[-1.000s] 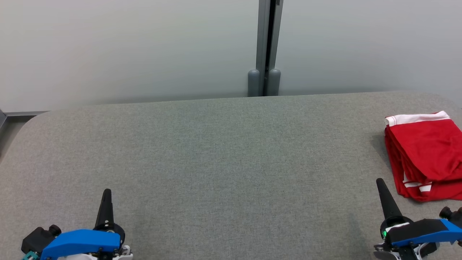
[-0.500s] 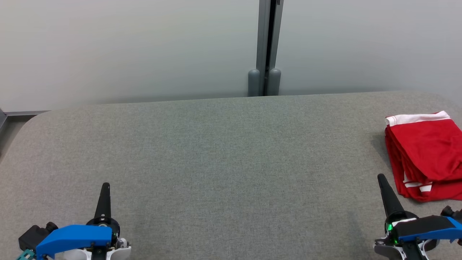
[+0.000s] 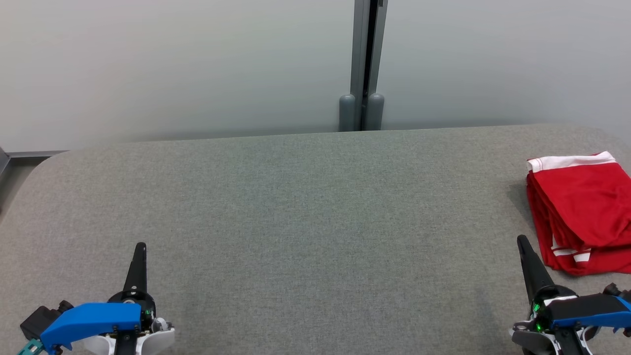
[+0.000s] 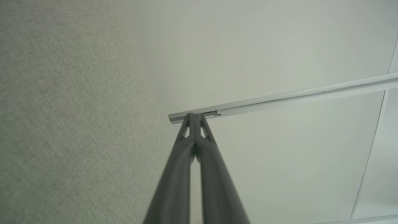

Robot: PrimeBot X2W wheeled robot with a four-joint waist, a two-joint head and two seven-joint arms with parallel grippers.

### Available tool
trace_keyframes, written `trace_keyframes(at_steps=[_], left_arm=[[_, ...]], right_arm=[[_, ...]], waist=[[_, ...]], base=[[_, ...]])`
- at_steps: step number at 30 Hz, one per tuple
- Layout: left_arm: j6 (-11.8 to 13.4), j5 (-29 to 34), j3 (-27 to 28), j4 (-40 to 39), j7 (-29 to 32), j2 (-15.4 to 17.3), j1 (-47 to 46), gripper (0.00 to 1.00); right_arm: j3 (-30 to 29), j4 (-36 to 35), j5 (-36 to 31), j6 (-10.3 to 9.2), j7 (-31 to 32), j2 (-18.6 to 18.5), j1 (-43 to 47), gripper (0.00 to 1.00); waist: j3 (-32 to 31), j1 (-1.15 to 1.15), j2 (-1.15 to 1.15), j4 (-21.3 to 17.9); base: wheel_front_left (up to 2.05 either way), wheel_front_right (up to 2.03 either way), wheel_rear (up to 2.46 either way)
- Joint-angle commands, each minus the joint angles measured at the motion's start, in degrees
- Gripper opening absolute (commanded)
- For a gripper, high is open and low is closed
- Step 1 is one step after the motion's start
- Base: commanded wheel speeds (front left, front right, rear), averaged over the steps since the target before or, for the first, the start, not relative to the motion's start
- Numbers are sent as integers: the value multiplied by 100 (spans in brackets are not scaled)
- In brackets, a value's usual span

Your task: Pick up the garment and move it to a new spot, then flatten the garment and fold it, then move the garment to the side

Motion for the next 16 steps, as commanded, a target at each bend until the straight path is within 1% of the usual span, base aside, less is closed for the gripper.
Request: trace_keyframes(at_steps=[1,16], left_arm=[[-50,-113,32,-63,45,-5,-106,0],[-58,-684,124,-129,204,-22,-156,0]], right_arm=[[-25,-33,139,2,23,21,-124,0],[-74,-28,737,2,124,54,-148,0]], waist=[[0,0,0,1],[6,0,0,7]], base=[[0,0,0],[0,0,0]])
